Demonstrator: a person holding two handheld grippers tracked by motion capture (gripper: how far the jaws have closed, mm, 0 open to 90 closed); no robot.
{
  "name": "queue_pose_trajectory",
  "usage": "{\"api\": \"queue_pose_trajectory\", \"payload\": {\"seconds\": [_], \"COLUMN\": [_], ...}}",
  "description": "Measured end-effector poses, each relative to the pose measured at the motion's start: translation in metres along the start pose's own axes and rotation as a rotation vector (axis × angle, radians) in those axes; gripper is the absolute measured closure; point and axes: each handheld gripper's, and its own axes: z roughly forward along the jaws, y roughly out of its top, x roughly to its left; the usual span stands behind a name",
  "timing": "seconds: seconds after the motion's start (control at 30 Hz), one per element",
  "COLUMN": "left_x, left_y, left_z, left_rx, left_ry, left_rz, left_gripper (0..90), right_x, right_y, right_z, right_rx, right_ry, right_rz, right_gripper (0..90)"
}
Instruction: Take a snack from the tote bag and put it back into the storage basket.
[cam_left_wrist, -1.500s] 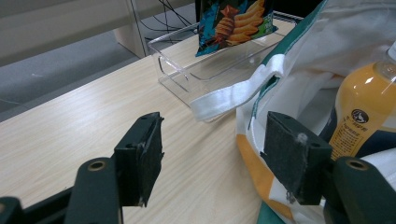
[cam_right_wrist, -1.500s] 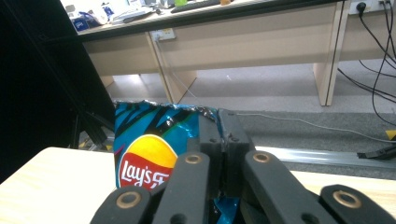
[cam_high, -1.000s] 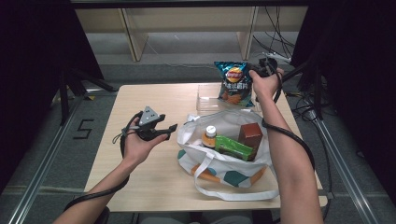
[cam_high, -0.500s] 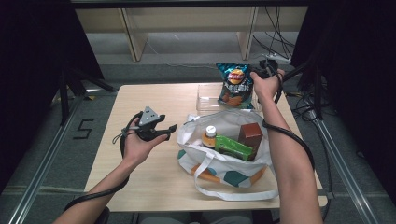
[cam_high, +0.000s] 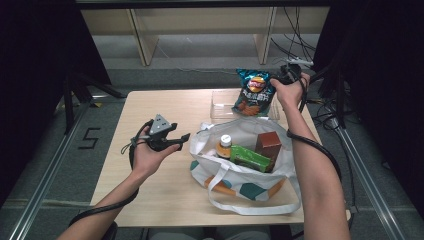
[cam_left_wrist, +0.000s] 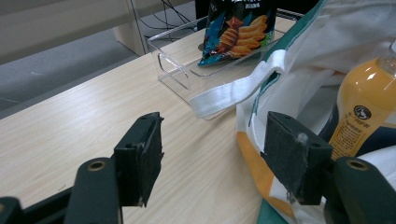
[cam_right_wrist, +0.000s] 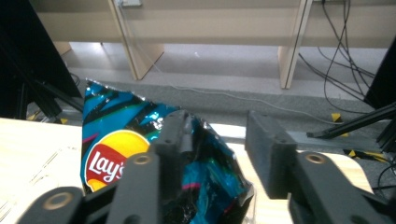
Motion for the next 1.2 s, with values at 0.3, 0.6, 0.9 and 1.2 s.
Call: {"api": "queue_pose_trajectory", "payload": {"seconds": [0.3,0.6,0.9,1.2], "left_x": [0.0,-0.001,-0.001,-0.002], "left_y": [0.001,0.001,0.002,0.001], "left_z": [-0.001,-0.002,-0.003,-0.002], "left_rx": [-0.001,-0.006,-0.004,-0.005], "left_ry": [0.005,0.006,0.009,0.01], "left_rz": [0.0,-0.004,0.003,-0.001], "left_gripper": [36.4,36.4,36.4,36.4], "right_x": [-0.002,-0.005,-0.007,0.0], "right_y": [0.005,0.003,-0.001,-0.007], "right_z": [-0.011,-0.033,-0.056,-0.076], "right_rx": [-0.026,-0.046,-0.045,-0.037], "right_ry": [-0.013,0.004,0.016,0.068], "right_rz": [0.031,0.048,0.019,0.001], "right_gripper": [44.2,38.5,38.4,39.0]}}
